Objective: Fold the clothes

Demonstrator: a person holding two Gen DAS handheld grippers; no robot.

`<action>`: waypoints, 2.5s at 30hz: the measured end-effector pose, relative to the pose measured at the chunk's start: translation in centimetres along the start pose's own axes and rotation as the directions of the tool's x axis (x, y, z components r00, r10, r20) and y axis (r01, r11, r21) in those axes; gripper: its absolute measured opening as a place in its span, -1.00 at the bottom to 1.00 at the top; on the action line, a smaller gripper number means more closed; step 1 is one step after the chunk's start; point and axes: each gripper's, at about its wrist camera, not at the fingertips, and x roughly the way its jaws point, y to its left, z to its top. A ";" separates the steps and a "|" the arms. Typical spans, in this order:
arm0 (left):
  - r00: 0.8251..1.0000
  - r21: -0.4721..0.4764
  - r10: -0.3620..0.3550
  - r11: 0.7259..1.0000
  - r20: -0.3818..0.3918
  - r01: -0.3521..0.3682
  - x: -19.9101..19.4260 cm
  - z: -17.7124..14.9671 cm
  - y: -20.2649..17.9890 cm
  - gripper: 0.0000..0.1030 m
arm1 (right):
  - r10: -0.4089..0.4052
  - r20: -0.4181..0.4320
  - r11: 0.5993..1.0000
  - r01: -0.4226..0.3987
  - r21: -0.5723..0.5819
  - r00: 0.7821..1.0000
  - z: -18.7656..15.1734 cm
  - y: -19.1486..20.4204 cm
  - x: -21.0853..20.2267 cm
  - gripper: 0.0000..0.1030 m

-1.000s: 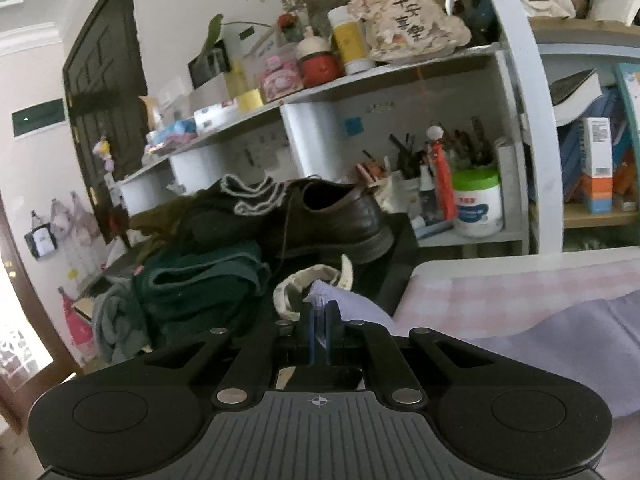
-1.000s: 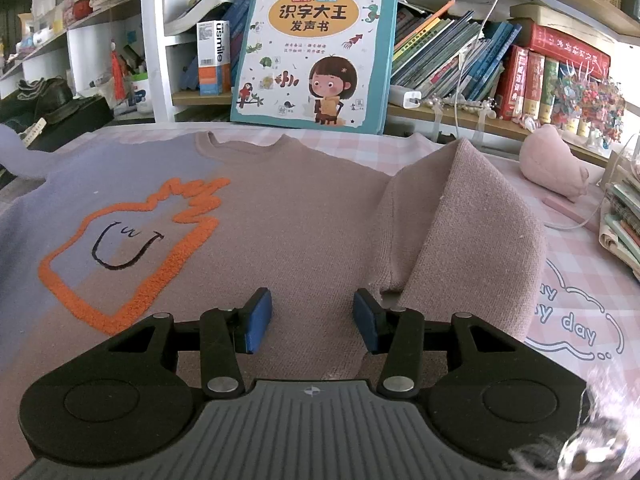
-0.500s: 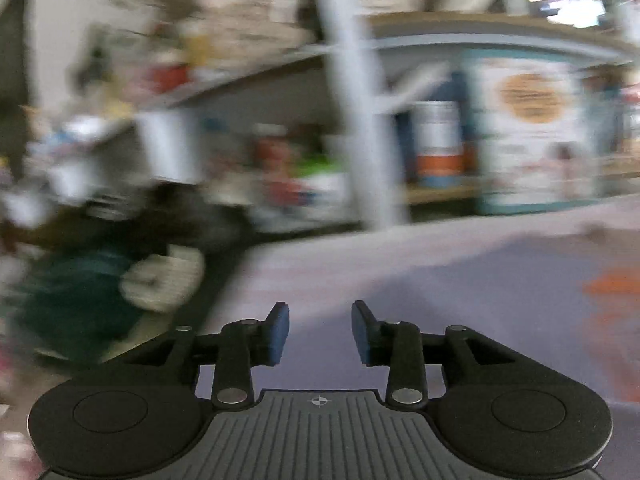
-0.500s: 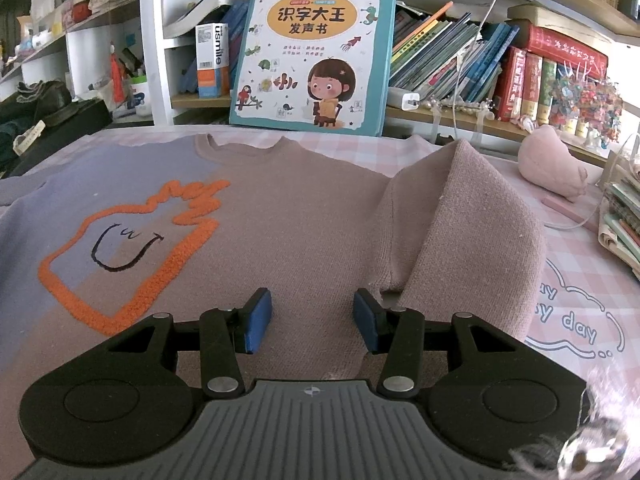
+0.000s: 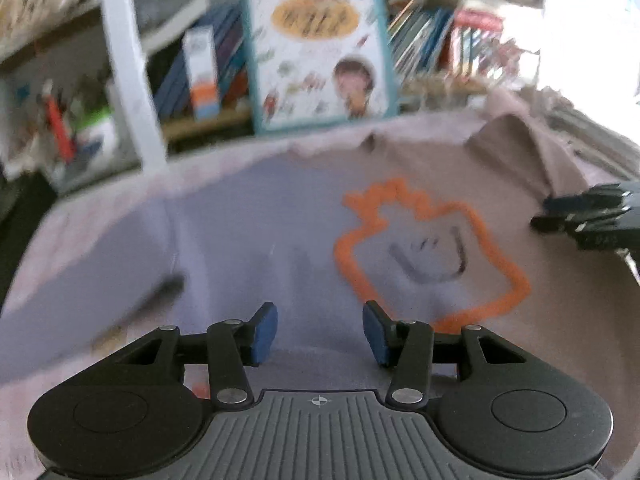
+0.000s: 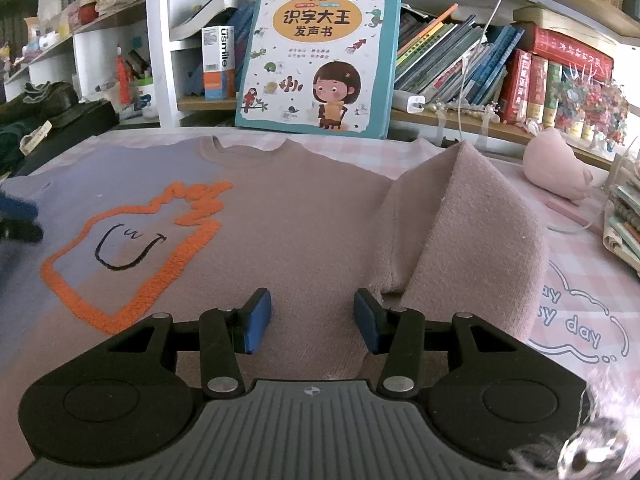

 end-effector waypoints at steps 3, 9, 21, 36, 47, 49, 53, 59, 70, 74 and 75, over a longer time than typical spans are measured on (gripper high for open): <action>0.990 0.001 0.127 0.992 -0.057 -0.127 -1.4 -1.5 1.9 -0.07 | 0.000 0.000 1.000 0.000 -0.001 1.000 0.0 0.0 0.0 -0.13; 0.957 -0.086 0.280 0.954 -0.074 -0.285 -5.4 -4.1 5.3 -0.07 | 0.001 0.000 1.000 -0.001 -0.003 1.000 0.1 -0.1 0.0 -0.14; 0.994 -0.055 0.055 0.997 0.098 -0.050 -1.5 -1.0 1.5 -0.07 | -0.186 0.056 0.961 0.194 -0.198 0.981 -0.7 2.8 -1.7 0.05; 0.992 -0.085 0.030 0.996 0.121 -0.019 0.6 -3.8 2.2 0.21 | -0.325 -0.077 0.911 0.290 -0.295 0.943 -1.5 2.5 -5.6 0.03; 0.991 -0.077 0.027 0.997 0.128 -0.017 0.8 -3.7 2.4 0.27 | -0.352 -0.172 0.848 0.236 -0.475 0.920 -3.3 4.3 -6.8 -0.02; 0.991 -0.078 0.027 0.997 0.130 -0.017 0.9 -3.7 2.4 0.27 | -0.335 -0.175 0.852 0.219 -0.476 0.926 -3.2 4.3 -6.6 -0.04; 0.991 -0.081 0.030 0.997 0.129 -0.020 0.9 -3.7 2.3 0.27 | -0.270 -0.187 0.893 0.173 -0.415 0.945 -2.5 3.6 -6.0 -0.29; 0.991 -0.085 0.036 0.996 0.127 -0.025 0.9 -3.7 2.2 0.27 | -0.139 -0.210 0.971 0.091 -0.220 0.968 -1.3 1.5 -5.4 -0.40; 0.993 -0.082 0.034 0.996 0.116 -0.025 0.9 -3.5 2.1 0.27 | -0.257 0.007 0.966 0.256 0.046 0.966 1.1 -2.5 -8.5 -0.86; 0.993 -0.085 0.038 0.996 0.115 -0.028 0.8 -3.3 1.9 0.28 | -0.428 0.132 0.897 0.404 0.179 0.894 3.5 -6.1 -11.0 -0.86; 0.992 -0.085 0.038 0.996 0.116 -0.028 0.8 -3.4 1.9 0.28 | -0.486 0.138 0.869 0.461 0.180 0.863 3.9 -7.0 -11.0 -0.86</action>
